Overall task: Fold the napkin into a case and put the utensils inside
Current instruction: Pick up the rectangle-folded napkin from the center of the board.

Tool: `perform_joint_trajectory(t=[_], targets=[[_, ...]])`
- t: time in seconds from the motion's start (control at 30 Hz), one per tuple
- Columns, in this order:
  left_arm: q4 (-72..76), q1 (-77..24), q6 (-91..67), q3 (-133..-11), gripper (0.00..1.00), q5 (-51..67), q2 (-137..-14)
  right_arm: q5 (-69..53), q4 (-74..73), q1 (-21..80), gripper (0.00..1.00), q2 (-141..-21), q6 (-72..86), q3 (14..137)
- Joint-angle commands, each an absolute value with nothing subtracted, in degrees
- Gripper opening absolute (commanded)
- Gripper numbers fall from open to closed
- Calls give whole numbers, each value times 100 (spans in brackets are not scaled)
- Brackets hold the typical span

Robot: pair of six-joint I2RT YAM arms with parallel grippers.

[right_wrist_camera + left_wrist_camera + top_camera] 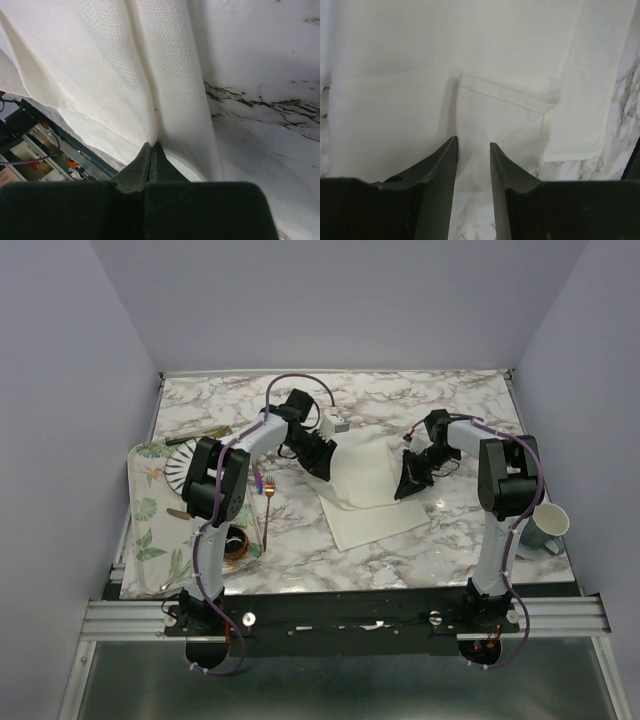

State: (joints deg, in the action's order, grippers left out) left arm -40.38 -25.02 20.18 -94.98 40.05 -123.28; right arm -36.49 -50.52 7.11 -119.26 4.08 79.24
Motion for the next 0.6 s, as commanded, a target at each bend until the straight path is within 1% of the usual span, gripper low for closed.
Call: perform_joint_trajectory(t=[0.0, 0.13, 0.23, 0.3, 0.37, 0.43, 0.47, 0.5, 0.57], targets=[[-4981, -2417, 3283, -9238, 40, 4684, -11760, -3463, -4992, 694, 1, -11997, 387, 8042], [-5159, -2347, 4120, -8554, 36, 4737, -11418, -3445, -4992, 703, 1, -11979, 378, 8042], [-5177, -2320, 4717, -8062, 36, 4527, -11075, -3428, -4992, 703, 1, -11962, 369, 8025], [-5151, -2312, 4947, -7902, 39, 4378, -10890, -3436, -5001, 703, 1, -11953, 352, 8016], [-5028, -2259, 5124, -7647, 47, 4167, -10680, -3445, -5001, 703, 1, -11944, 352, 8016], [-4529, -2224, 5037, -7315, 53, 3948, -10460, -3463, -5001, 703, 1, -11936, 352, 8024], [-4257, -2232, 4906, -7147, 54, 3842, -10163, -3472, -5010, 703, 1, -11927, 352, 8033], [-3662, -2224, 4817, -6963, 55, 3789, -9986, -3480, -5010, 694, 1, -11918, 352, 8033], [-3140, -2224, 4729, -6444, 57, 3718, -9530, -3489, -5010, 703, 1, -11918, 352, 8033]])
